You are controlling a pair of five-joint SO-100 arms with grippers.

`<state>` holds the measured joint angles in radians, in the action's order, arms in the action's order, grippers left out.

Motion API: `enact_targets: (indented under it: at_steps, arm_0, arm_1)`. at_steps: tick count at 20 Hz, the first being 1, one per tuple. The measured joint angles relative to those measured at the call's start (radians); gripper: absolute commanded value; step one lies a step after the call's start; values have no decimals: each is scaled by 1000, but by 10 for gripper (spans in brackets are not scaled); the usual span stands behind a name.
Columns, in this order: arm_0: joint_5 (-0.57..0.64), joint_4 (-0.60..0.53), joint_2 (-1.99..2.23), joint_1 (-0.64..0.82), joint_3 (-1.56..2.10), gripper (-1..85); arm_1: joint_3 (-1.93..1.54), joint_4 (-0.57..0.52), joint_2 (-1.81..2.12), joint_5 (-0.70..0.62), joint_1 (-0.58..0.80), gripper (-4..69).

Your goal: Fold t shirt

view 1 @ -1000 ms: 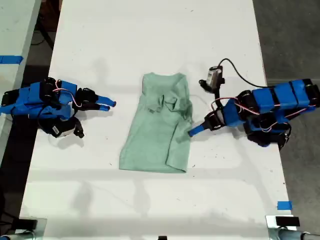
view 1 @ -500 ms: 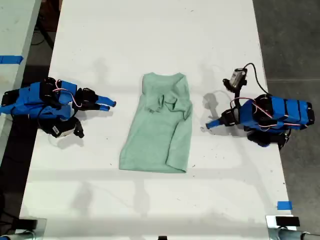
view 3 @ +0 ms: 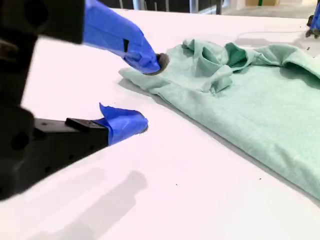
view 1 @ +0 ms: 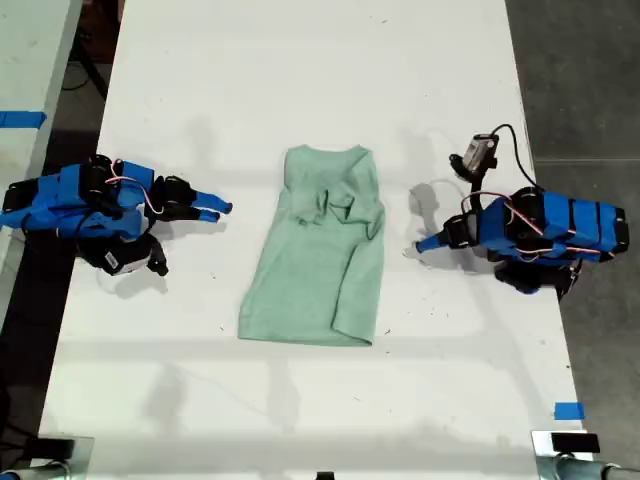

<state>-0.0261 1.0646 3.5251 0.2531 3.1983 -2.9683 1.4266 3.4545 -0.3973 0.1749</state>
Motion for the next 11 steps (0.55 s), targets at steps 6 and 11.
enact_targets:
  at_steps: [6, 11]
  arm_0:
    - [-6, 0, 0, 0, 0, 144]
    - [-6, 2, 0, 0, 0, 145]
  arm_1:
    - [0, 3, 0, 11, 0, 114]
    - [0, 5, 0, 28, 0, 110]
